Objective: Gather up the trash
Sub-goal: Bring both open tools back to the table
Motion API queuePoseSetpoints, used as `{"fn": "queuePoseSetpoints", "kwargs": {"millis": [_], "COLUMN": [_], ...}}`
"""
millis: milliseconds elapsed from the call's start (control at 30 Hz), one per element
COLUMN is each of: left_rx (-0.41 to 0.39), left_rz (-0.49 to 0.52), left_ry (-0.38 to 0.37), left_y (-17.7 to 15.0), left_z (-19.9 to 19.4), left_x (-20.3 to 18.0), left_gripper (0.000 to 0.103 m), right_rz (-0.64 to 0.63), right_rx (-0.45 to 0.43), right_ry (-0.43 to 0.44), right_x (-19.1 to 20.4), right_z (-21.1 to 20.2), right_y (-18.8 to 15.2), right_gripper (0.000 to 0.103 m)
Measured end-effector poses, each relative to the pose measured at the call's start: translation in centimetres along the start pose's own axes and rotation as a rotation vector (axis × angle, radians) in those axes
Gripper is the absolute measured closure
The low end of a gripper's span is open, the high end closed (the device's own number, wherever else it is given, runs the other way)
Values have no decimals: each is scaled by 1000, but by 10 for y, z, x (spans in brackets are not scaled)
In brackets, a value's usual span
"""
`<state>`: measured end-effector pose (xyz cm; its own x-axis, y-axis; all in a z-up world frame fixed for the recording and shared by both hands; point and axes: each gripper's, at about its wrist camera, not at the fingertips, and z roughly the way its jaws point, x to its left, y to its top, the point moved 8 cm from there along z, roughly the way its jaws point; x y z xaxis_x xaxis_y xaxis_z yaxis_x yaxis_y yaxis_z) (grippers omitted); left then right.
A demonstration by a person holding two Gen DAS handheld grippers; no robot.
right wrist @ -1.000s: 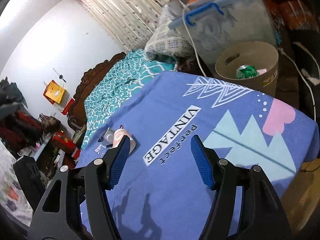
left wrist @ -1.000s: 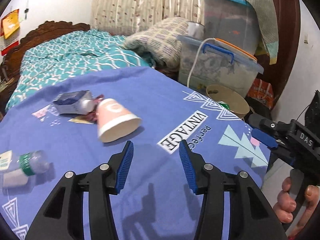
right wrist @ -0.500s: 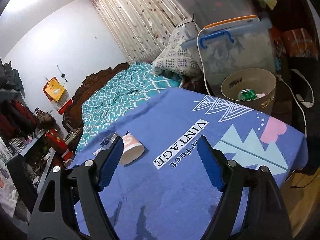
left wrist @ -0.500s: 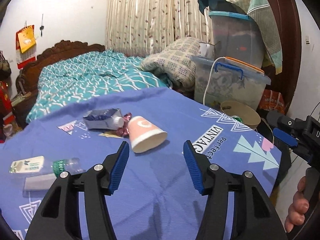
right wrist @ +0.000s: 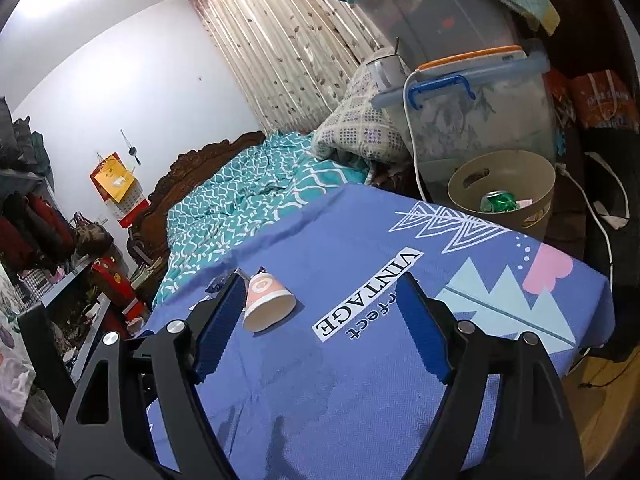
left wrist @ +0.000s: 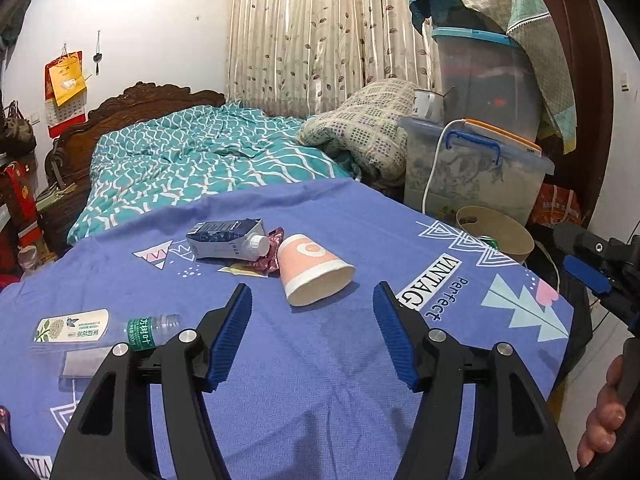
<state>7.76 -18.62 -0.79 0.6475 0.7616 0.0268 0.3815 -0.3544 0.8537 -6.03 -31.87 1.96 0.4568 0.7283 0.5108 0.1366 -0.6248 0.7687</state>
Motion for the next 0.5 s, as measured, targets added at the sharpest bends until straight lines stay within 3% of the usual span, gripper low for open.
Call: {"fn": "queuePoseSetpoints", "kwargs": {"millis": [200,300,500], "left_rx": [-1,13,75], "left_rz": [-3,-16,-53], "left_ry": [10,17,35], "left_y": [-1,-3,-12], "left_z": [-1,0,6], "left_x": [2,6,13], "left_gripper": [38,30,20], "right_rz": [6,7,-20], "right_rx": [17,26,105], "right_ry": [3,-3,-44], "right_x": [-1,-2,0], "right_z": [3,5,21], "right_y": [-6,-8,-25], "right_gripper": [22,20,5]}}
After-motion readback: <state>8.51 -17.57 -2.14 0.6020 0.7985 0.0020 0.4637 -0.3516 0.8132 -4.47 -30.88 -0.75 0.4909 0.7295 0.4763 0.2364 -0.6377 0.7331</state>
